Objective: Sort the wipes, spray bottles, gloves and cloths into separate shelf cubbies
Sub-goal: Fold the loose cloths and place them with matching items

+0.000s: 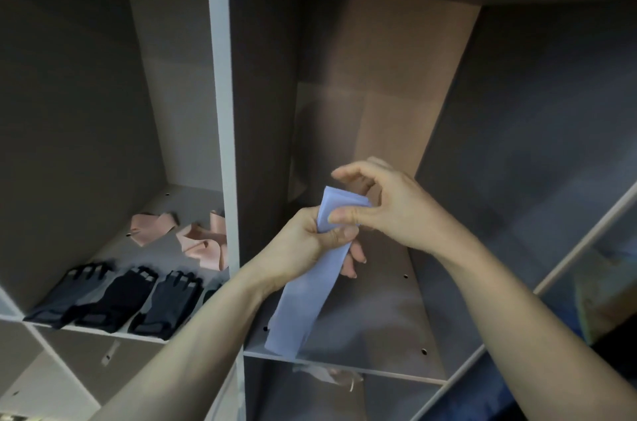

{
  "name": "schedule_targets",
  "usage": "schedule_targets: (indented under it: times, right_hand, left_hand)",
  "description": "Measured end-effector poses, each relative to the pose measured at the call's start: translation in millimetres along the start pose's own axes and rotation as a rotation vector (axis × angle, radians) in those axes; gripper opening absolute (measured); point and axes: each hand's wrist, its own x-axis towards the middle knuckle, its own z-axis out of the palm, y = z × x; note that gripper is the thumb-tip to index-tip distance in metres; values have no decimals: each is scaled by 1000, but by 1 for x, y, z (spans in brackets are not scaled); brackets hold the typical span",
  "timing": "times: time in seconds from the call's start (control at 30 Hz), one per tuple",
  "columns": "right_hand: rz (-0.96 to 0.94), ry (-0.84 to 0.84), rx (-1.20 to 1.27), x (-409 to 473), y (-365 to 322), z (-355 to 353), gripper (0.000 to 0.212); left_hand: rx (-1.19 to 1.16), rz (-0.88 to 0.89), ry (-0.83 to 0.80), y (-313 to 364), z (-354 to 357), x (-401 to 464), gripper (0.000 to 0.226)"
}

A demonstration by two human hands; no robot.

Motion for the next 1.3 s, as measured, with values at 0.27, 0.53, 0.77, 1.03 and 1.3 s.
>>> schedule_targets:
  times: [0.27, 0.53, 0.77, 1.03, 1.3]
  right_hand:
    - [-18, -30, 251, 0, -8, 0, 6]
    - [124, 194, 101, -1, 1, -1, 39]
    - [496, -288, 366, -5, -2, -5, 71]
    - [138, 47, -440, 0, 6, -11, 15]
    - [88, 254, 100, 2, 36, -37, 9]
  left_hand:
    - [-31, -47, -57, -5, -1, -2, 13]
    - [209, 142, 459, -18, 17, 10, 26]
    - [1098, 262, 677, -37, 23, 9, 26]
    - [299, 14, 182, -57, 21, 6, 71]
    - [-187, -200, -90, -70, 16, 5, 31]
